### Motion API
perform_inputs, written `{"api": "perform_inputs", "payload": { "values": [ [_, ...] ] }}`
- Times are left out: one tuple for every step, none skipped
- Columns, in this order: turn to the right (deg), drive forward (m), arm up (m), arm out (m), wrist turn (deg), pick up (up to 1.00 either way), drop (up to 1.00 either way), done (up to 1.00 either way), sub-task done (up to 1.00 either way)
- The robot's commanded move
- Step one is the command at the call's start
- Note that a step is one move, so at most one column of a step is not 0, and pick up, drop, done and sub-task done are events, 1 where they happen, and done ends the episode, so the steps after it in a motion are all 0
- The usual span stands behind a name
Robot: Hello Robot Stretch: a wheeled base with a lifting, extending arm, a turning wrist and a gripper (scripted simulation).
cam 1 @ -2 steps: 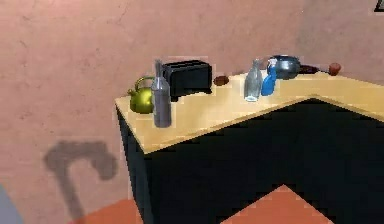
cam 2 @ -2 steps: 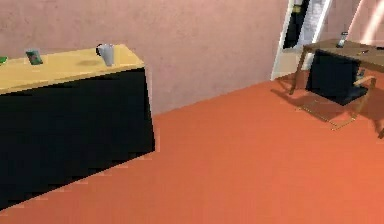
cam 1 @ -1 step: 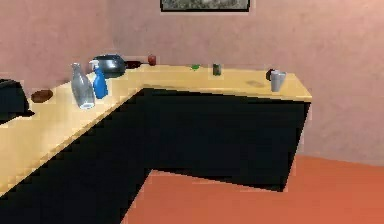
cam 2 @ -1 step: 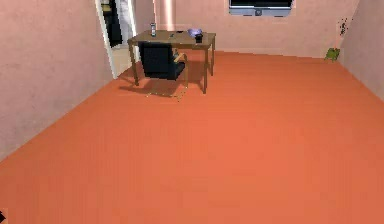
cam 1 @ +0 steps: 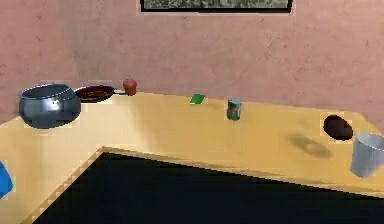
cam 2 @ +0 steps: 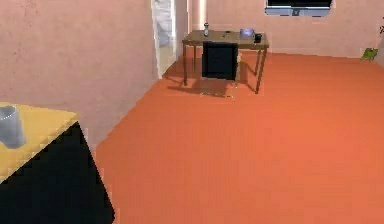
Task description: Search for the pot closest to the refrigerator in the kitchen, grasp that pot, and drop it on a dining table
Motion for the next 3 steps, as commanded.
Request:
{"api": "perform_inputs", "payload": {
  "values": [
    [45.0,0.0,0.0,0.0,0.0,0.0,0.0,0.0,0.0],
    [45.0,0.0,0.0,0.0,0.0,0.0,0.0,0.0,0.0],
    [45.0,0.0,0.0,0.0,0.0,0.0,0.0,0.0,0.0]
  ]
}}
